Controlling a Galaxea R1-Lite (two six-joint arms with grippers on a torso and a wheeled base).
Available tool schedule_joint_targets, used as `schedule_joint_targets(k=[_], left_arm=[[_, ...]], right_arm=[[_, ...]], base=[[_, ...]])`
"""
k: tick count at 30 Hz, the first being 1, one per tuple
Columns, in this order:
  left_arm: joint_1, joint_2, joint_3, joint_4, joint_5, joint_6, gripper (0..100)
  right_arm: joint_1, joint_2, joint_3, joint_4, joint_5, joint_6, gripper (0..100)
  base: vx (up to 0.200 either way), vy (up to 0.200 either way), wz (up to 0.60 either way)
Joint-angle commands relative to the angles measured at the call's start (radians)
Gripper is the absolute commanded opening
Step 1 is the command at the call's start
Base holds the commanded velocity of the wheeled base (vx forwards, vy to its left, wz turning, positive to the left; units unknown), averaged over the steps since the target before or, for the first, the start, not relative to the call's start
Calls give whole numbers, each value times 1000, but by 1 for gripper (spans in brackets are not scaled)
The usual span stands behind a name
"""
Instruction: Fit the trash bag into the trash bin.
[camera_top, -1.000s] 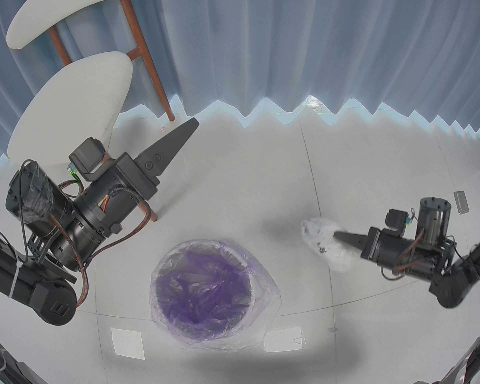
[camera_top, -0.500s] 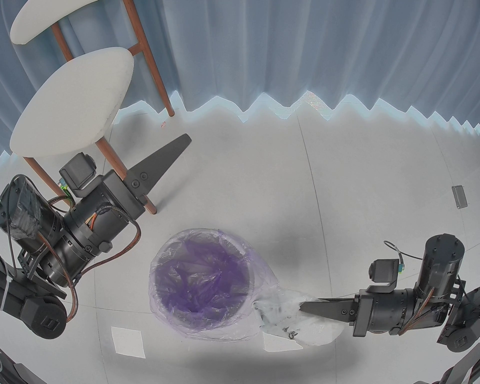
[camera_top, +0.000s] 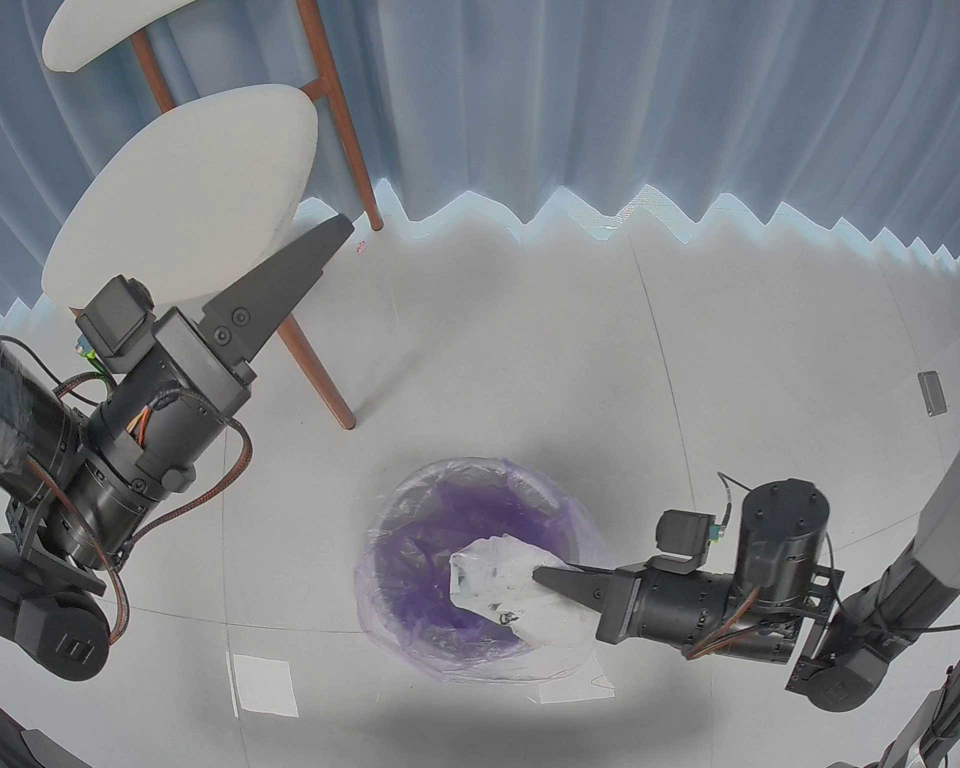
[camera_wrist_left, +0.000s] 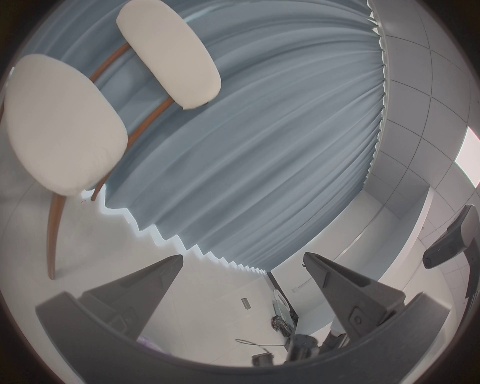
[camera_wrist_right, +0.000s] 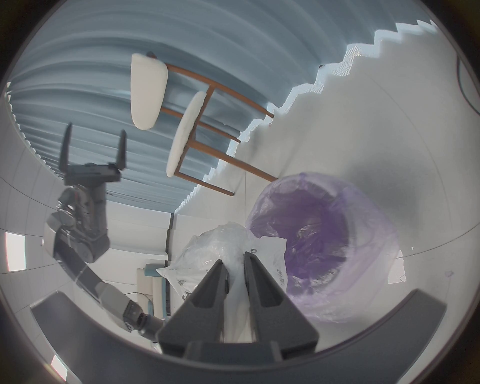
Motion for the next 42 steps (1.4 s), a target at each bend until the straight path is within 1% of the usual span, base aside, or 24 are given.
schedule_joint_targets(k=[1,3,5,6,8,14,16,22,27,28,34,35,37,39,42], left_arm=[[-31,-28,2,-1,-10,5,100],[-38,-28,8,-1,-10,6,100],[-38,-28,8,-1,-10,6,100],[-44,-28,8,-1,-10,6,100],[-44,-30,7,-1,-10,6,100],[-46,-40,11,-1,-10,6,100],[-48,-39,11,-1,-10,6,100],[-61,-45,24,-1,-11,8,100],[-63,-45,27,-1,-17,8,100],[-61,-46,25,-1,-17,8,100],[-63,-45,37,-1,-19,11,100],[-61,-40,42,-1,-34,48,100],[-61,-37,51,-1,-45,86,100],[-63,-37,54,-1,-57,109,100],[-63,-42,51,1,-60,112,100]], right_arm=[[19,203,-84,-20,-27,-20,0],[1,239,-112,-33,-39,-26,0],[1,239,-112,-33,-39,-26,0],[-33,269,-136,-70,-59,-33,0],[-42,274,-136,-81,-59,-35,0],[-121,289,-127,-90,-59,-84,0],[-125,303,-123,-102,-59,-90,0],[-113,384,-124,-210,-62,-95,0],[-115,409,-126,-221,-63,-113,0],[-115,411,-124,-224,-63,-112,100],[-116,404,-104,-256,-63,-105,100],[-116,395,-83,-285,-63,-110,100],[-116,381,-78,-288,-63,-110,100],[-122,360,-67,-290,-63,-110,100],[-141,297,-50,-286,-63,-108,100]], base=[[0,0,0],[0,0,0],[0,0,0],[0,0,0],[0,0,0],[0,0,0],[0,0,0],[0,0,0],[0,0,0],[0,0,0],[0,0,0],[0,0,0],[0,0,0],[0,0,0],[0,0,0]])
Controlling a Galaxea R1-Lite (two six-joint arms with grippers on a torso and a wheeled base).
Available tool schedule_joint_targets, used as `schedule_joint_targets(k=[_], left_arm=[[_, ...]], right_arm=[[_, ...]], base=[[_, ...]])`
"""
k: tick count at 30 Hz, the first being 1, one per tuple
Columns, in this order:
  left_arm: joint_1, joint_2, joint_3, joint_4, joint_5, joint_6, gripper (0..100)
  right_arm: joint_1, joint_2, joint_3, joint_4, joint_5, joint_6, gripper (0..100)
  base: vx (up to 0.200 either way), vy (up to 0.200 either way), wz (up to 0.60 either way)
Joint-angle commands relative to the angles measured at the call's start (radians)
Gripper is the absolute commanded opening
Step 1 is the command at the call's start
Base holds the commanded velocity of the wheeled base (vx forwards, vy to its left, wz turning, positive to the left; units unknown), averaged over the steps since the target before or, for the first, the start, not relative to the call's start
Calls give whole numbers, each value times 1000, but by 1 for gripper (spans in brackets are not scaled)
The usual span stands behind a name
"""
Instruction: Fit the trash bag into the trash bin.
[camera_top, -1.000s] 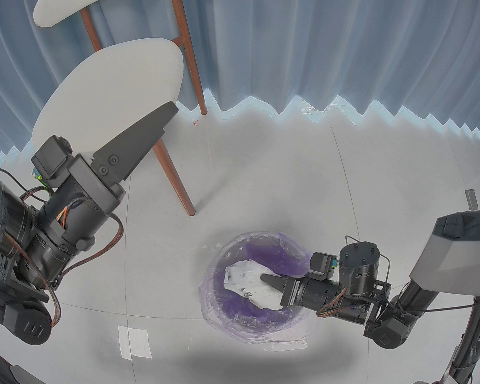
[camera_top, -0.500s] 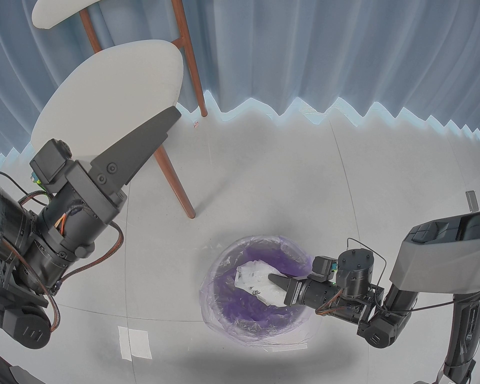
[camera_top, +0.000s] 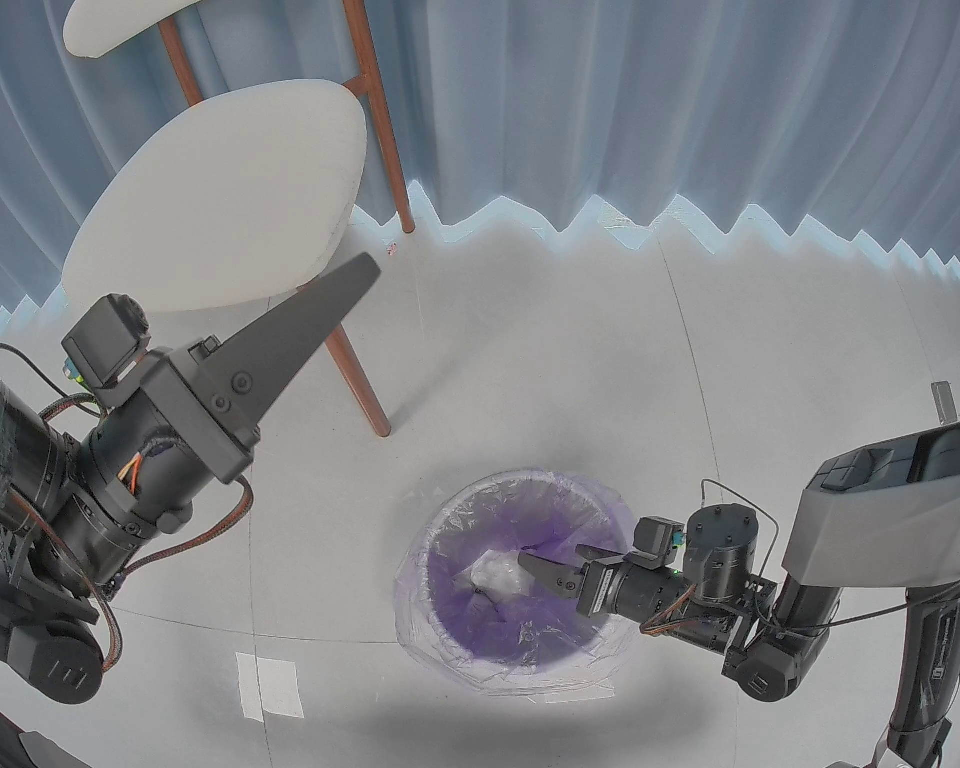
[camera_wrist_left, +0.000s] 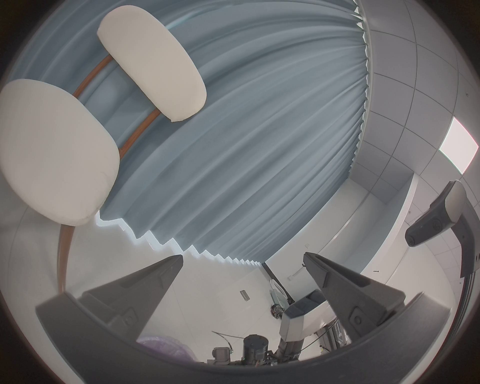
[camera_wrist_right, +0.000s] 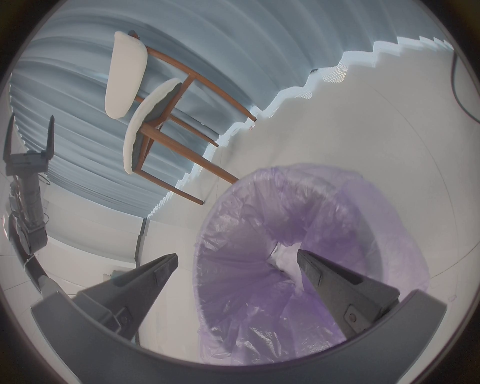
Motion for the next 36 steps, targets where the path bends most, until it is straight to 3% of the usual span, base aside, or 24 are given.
schedule_joint_targets(k=[1,4,7,8,10,16,20,26,30,34,36], left_arm=[[1,-2,-5,2,-7,7,100],[0,-9,-22,9,-7,8,100],[1,-63,-59,29,-9,10,100],[9,-138,-73,101,-9,10,100],[10,-243,-78,223,-9,24,100],[60,-532,-45,687,18,202,100],[144,-706,33,880,53,301,100],[244,-934,103,1032,59,303,100],[360,-1046,130,1234,73,301,100],[443,-1137,189,1369,74,301,100],[484,-1226,237,1438,73,308,100]], right_arm=[[-29,-101,36,3,1,-1,100],[-42,-177,59,8,-2,-1,100],[-74,-315,89,37,-56,-7,100],[-97,-437,101,103,-121,-30,100],[-137,-580,122,201,-151,-62,100],[-203,-967,125,568,-153,-96,100],[-207,-1118,139,687,-167,-153,100],[-252,-1187,224,709,-190,-212,100],[-327,-1181,290,703,-190,-240,100],[-318,-1218,385,718,-183,-241,100],[-269,-1192,463,749,-167,-243,100]], base=[[0,0,0],[0,0,0],[0,0,0],[0,0,0],[0,0,0],[0,0,0],[0,0,0],[0,0,0],[0,0,0],[0,0,0],[0,0,0]])
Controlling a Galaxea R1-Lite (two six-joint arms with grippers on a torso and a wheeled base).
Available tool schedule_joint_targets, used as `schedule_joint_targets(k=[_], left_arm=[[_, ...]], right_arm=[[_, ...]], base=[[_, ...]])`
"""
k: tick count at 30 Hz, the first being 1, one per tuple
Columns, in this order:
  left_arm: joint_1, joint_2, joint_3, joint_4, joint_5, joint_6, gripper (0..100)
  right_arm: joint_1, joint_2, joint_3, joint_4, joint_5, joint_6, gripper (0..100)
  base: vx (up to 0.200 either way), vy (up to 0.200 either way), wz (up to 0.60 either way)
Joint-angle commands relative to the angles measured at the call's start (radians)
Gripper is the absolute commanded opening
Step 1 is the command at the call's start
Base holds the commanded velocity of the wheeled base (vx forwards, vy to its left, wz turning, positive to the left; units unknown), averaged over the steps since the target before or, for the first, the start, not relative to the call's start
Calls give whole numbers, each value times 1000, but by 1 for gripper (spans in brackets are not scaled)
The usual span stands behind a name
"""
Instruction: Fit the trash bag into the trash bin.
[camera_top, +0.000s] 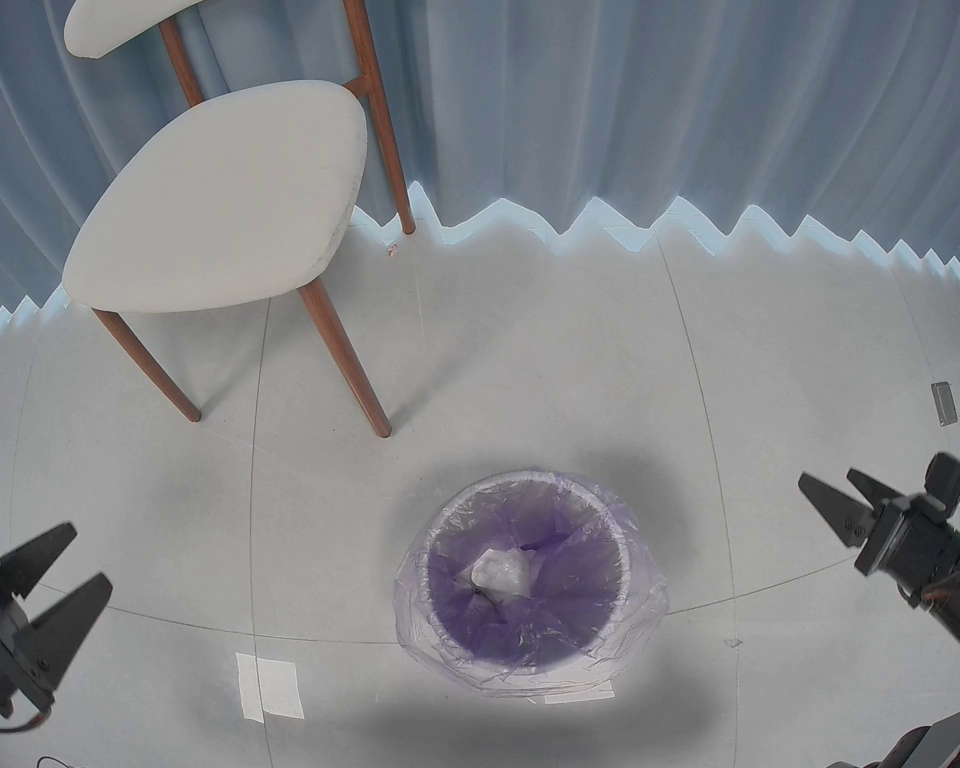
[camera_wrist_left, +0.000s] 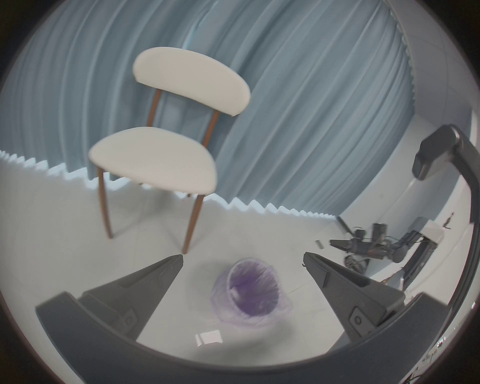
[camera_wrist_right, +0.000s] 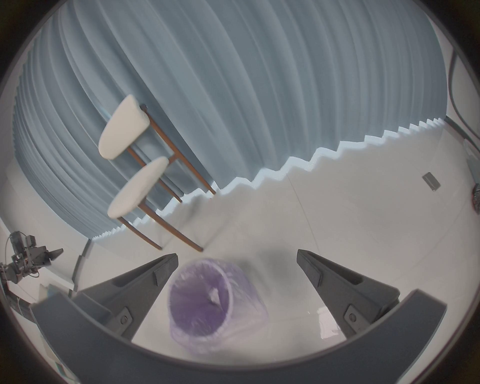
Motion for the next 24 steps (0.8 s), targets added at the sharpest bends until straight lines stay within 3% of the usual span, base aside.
schedule_joint_targets(k=[1,8,10,12,14,16,19,24], left_arm=[[167,-329,140,174,9,32,100],[222,-541,205,352,38,183,100],[237,-571,223,360,107,233,100],[237,-571,249,355,234,271,100],[236,-571,285,341,368,282,100],[236,-571,298,306,434,272,100],[236,-571,326,248,434,277,100],[236,-571,329,246,366,320,100]], right_arm=[[39,-51,193,82,24,-16,100],[83,330,48,24,31,82,100],[108,465,2,-42,27,76,100],[143,588,-25,-114,20,68,100],[168,724,-57,-199,5,59,100],[179,853,-110,-292,-24,51,100],[179,1026,-197,-430,-58,19,100],[179,1100,-272,-455,-58,-29,100]], base=[[0,0,0],[0,0,0],[0,0,0],[0,0,0],[0,0,0],[0,0,0],[0,0,0],[0,0,0]])
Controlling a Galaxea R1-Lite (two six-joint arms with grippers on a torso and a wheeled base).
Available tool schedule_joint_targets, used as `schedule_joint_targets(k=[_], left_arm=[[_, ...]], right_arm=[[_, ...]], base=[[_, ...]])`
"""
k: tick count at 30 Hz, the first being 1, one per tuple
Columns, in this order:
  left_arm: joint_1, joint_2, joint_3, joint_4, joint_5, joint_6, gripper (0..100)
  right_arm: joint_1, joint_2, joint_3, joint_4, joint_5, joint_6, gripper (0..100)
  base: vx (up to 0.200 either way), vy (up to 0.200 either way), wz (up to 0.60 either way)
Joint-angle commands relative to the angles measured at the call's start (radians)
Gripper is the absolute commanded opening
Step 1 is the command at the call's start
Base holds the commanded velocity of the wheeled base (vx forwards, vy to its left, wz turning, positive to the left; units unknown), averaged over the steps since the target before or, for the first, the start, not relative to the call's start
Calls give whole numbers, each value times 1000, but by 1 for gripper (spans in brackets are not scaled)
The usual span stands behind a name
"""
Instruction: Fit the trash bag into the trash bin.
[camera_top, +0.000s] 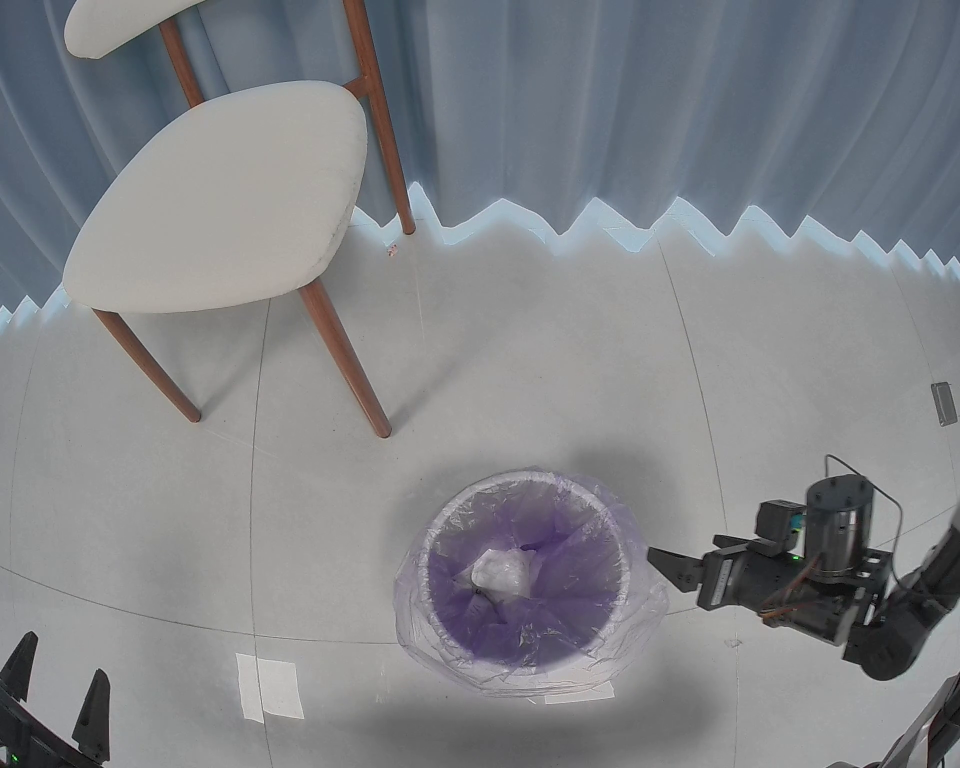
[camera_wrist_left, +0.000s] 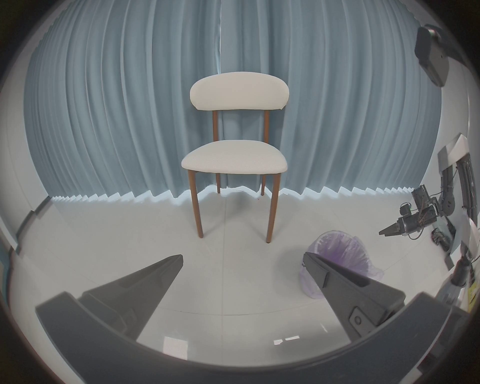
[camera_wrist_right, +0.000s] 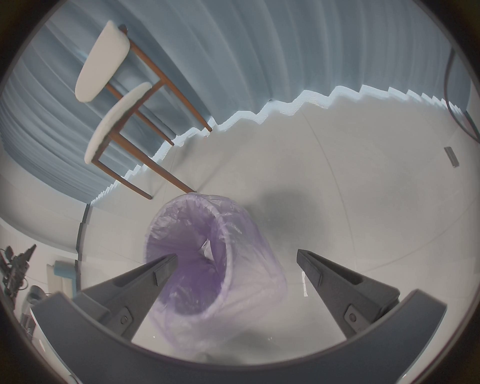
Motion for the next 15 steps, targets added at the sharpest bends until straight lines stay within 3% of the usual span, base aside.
schedule_joint_targets(k=[1,4,7,12,15], left_arm=[[20,-53,73,-22,31,91,100],[20,-53,73,-19,18,111,100],[20,-53,71,-24,22,94,100],[20,-53,71,-19,57,73,100],[21,-53,71,-19,61,73,100]], right_arm=[[47,428,-217,-193,-38,-54,100],[49,294,-191,-199,-38,-54,100],[47,-28,-88,-117,-44,-58,100],[-7,-634,75,388,-149,-147,100],[-66,-983,127,695,-153,-155,100]], base=[[0,0,0],[0,0,0],[0,0,0],[0,0,0],[0,0,0]])
